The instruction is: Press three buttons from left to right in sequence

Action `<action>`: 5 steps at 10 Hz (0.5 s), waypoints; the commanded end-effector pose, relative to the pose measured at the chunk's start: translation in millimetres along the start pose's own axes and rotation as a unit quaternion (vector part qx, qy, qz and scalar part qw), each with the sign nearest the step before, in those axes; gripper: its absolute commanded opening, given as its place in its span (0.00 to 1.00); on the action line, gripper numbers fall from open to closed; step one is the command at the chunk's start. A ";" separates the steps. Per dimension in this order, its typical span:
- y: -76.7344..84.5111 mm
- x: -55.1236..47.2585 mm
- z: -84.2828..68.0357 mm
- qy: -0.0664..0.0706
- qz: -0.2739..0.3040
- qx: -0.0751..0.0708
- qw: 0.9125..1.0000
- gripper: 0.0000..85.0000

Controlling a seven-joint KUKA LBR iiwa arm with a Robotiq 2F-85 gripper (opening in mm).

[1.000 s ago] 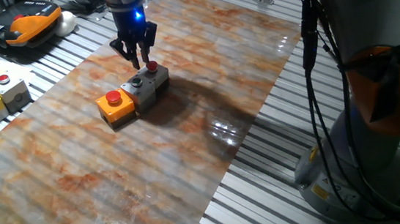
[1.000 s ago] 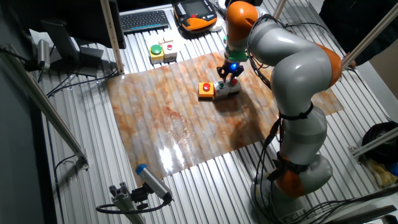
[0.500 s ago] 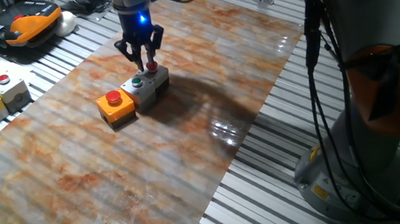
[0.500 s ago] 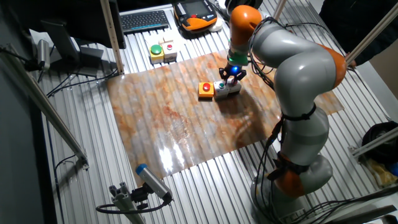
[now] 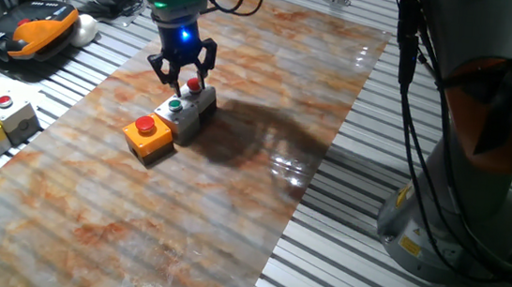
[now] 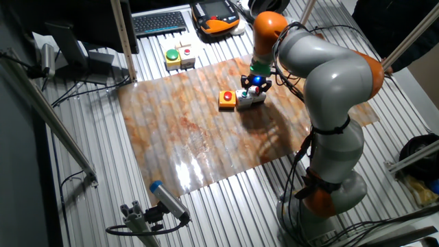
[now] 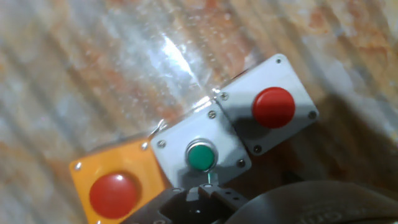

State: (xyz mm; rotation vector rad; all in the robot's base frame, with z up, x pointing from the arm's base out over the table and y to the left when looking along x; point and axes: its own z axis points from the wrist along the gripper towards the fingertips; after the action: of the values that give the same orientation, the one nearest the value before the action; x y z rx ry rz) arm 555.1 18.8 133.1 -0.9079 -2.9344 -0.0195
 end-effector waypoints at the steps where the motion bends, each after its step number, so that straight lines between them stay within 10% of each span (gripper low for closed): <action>1: -3.1 -1.0 2.5 0.001 0.008 -0.005 1.000 0.60; 5: 1.2 4.4 12.3 -0.030 0.064 0.008 0.997 0.60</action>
State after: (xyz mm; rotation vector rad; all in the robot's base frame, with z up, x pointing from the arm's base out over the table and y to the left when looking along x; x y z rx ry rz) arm 551.7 22.6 120.9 -1.1200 -2.9181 0.0388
